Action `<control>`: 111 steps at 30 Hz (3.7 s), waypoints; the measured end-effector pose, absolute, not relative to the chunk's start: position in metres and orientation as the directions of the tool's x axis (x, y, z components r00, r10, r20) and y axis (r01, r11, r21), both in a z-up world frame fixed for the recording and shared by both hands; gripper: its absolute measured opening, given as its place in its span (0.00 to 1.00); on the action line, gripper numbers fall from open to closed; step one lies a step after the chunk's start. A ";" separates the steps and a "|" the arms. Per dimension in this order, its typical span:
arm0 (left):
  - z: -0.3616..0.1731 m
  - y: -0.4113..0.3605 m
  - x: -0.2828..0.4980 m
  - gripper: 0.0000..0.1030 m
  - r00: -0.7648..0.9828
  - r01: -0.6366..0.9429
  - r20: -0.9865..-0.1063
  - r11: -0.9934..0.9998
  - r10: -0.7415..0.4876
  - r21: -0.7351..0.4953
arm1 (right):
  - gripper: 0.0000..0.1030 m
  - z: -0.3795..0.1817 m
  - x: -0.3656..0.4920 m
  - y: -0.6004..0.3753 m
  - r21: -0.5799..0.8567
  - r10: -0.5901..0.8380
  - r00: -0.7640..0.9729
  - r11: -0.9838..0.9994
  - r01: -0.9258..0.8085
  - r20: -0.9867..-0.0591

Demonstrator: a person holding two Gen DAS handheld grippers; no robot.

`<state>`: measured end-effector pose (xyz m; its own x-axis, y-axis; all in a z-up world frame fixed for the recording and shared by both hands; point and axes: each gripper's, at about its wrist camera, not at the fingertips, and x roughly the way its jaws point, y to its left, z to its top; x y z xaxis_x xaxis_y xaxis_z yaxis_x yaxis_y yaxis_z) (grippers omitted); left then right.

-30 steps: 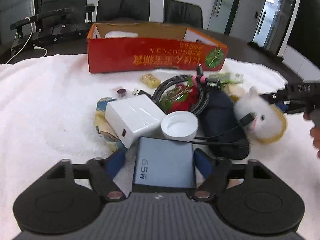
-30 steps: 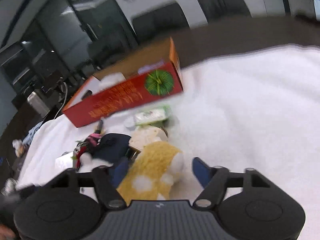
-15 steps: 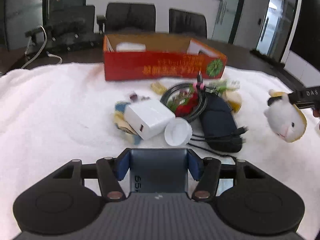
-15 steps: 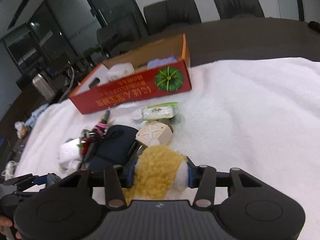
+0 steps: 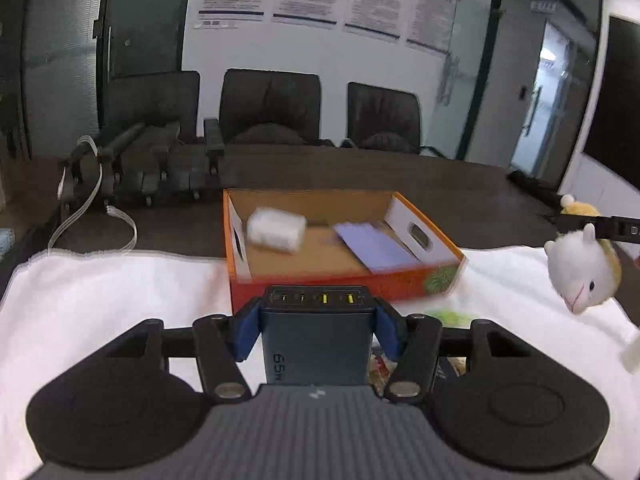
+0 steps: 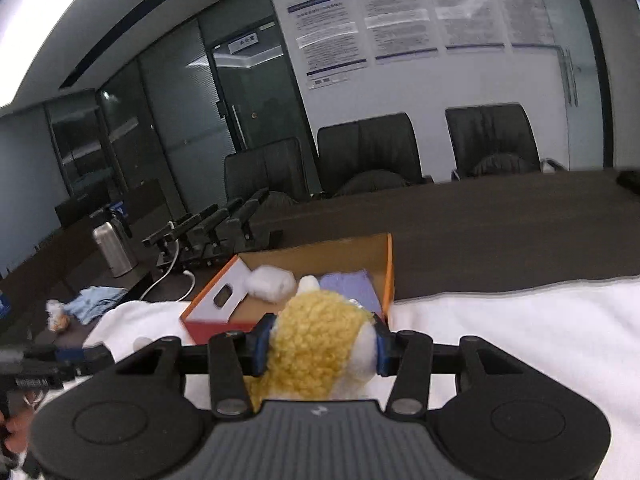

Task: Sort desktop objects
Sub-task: 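Lower the power bank and plush sheep into the red box and release both, then withdraw both grippers from the red box toward the pile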

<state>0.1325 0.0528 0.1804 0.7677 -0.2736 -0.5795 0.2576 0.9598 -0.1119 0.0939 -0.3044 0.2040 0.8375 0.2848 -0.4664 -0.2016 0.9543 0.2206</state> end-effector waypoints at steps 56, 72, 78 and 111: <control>0.095 0.039 0.336 0.91 0.573 0.042 -0.794 0.960 0.204 0.277 | 0.85 0.137 0.302 -0.201 0.058 0.190 0.569 0.969 -0.241 -0.800; 0.051 0.052 0.365 0.13 0.511 0.004 -0.852 0.991 0.111 0.132 | 0.85 0.089 0.320 -0.206 0.086 0.185 0.503 0.973 -0.214 -0.844; 0.055 0.046 0.348 0.12 0.514 -0.009 -0.849 0.990 0.125 0.140 | 0.83 0.079 0.321 -0.208 0.040 0.135 0.499 0.980 -0.197 -0.856; 0.096 0.033 0.118 1.00 0.615 0.183 -0.763 0.977 -0.199 -0.107 | 0.84 0.099 0.143 -0.228 0.108 0.257 0.567 0.953 -0.283 -0.783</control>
